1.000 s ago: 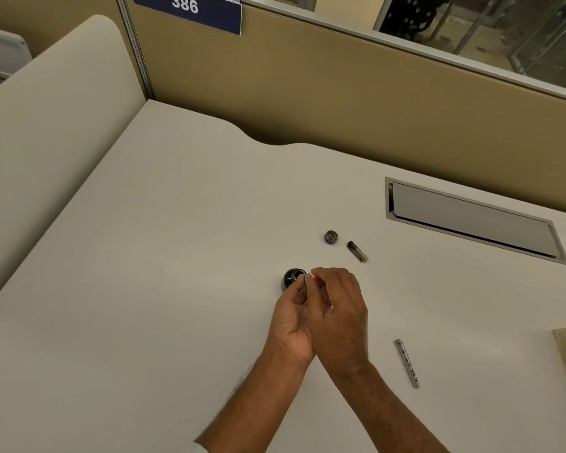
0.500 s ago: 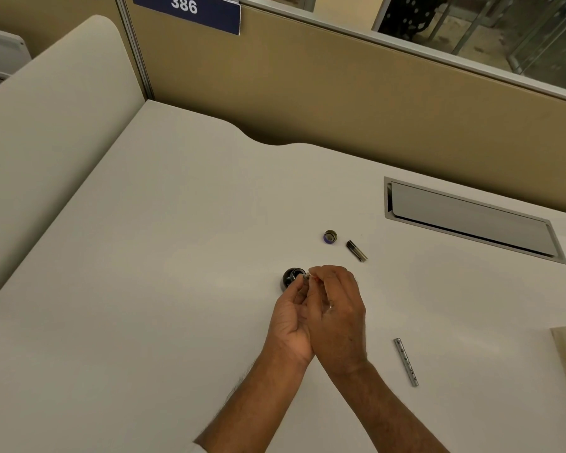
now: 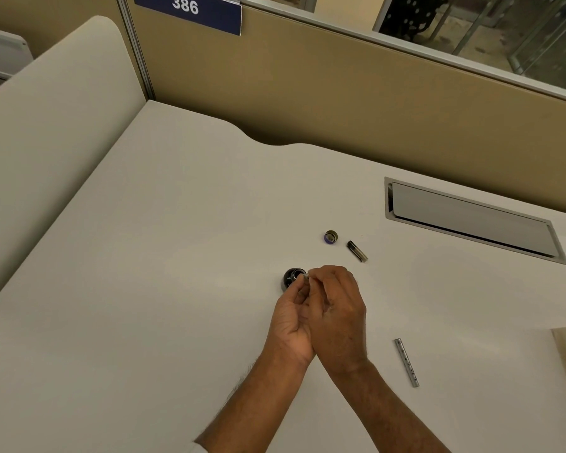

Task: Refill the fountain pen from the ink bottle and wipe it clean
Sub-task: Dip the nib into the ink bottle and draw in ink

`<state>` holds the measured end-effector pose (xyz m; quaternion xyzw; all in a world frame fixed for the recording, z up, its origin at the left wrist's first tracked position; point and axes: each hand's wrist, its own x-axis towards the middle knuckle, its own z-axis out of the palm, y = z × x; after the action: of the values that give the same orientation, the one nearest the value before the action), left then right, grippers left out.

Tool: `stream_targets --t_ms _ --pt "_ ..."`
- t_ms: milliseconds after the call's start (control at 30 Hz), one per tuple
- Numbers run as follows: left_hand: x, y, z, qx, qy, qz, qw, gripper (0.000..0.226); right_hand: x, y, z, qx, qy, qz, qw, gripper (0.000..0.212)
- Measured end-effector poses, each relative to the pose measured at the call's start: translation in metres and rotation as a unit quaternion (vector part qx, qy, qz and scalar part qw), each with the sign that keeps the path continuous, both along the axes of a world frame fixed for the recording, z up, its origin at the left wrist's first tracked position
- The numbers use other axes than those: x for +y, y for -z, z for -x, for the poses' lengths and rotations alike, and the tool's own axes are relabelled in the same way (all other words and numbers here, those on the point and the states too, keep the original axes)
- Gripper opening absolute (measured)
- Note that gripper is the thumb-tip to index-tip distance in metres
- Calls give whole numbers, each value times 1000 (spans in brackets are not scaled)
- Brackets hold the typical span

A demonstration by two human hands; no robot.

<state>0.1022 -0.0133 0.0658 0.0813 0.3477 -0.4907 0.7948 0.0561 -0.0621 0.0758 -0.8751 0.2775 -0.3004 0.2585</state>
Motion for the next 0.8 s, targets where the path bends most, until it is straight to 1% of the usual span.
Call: stream_targets --t_ms 200,300,533,667,800 --pt "-1 -2 0 6 -3 3 1000 30 1 1 -1 -8 0 -8 1000 15" --pt "-1 -1 0 18 -2 23 1000 30 0 -1 -1 -8 -7 -5 1000 13" --pt "-2 3 0 34 -20 50 998 35 -1 1 -2 -5 -5 5 1000 20" --pt "-2 2 0 31 -8 34 999 34 -1 -1 -2 -1 -4 6 1000 15" --pt "-2 2 0 19 -12 25 999 40 -2 1 -2 1 -7 13 1000 19"
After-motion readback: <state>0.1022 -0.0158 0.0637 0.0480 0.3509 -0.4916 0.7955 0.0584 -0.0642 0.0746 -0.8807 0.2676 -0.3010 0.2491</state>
